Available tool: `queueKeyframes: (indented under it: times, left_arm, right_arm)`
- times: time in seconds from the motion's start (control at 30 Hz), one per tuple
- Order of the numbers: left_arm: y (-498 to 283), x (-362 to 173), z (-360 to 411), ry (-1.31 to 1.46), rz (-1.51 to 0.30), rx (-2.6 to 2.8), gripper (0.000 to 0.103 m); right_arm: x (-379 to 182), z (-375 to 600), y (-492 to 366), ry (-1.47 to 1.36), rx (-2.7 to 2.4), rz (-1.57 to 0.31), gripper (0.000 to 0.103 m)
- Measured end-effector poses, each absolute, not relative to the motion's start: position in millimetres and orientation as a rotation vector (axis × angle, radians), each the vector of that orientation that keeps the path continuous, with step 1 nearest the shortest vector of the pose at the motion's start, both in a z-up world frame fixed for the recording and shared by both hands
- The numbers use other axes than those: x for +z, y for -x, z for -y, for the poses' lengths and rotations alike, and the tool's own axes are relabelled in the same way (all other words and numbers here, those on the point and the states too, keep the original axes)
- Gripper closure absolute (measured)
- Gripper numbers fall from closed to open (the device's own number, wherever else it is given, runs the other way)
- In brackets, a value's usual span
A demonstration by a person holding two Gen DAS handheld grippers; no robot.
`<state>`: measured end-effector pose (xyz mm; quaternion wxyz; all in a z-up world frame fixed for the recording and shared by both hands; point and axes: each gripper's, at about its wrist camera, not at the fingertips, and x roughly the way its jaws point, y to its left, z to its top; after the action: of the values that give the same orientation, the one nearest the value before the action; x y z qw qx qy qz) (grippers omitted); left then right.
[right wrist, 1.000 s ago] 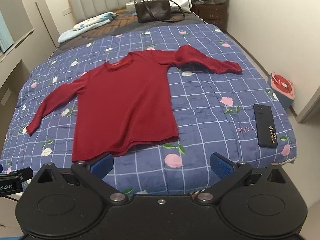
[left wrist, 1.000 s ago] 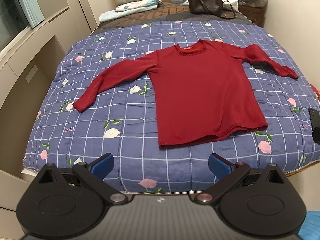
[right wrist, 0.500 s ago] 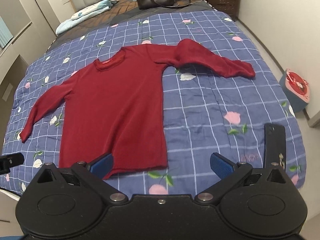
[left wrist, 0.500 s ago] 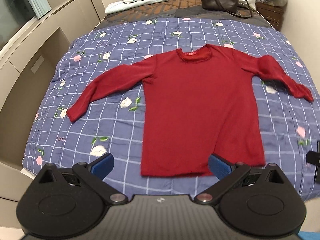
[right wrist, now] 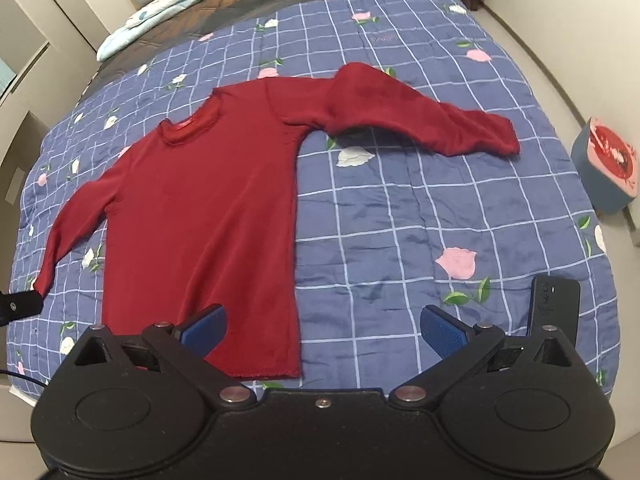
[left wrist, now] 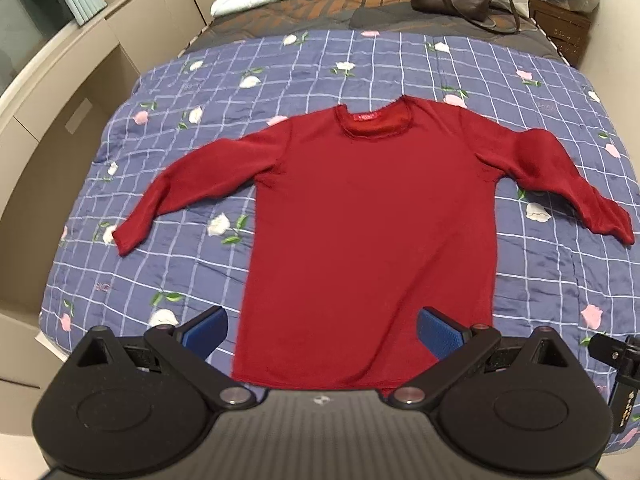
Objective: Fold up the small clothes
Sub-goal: 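Move the right tool toward the cuff of the nearest red sleeve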
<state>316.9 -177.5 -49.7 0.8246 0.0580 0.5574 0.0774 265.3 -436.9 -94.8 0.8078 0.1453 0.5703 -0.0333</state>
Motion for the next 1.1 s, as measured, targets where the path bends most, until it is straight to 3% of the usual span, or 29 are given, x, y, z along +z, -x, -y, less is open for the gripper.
queueKeyframes:
  times: [0.77, 1.1]
  left_arm:
    - [-355.5, -67.7, 223.3, -0.22, -1.272, 0.161, 0.0]
    - [-411.3, -105.5, 252.4, -0.268, -1.279, 0.093, 0.0]
  right_arm:
    - [-140.7, 482.6, -313.5, -0.337, -0.113, -1.244, 0.0]
    - [-151.1, 552.7, -330.5, -0.392, -0.348, -1.007, 0.0]
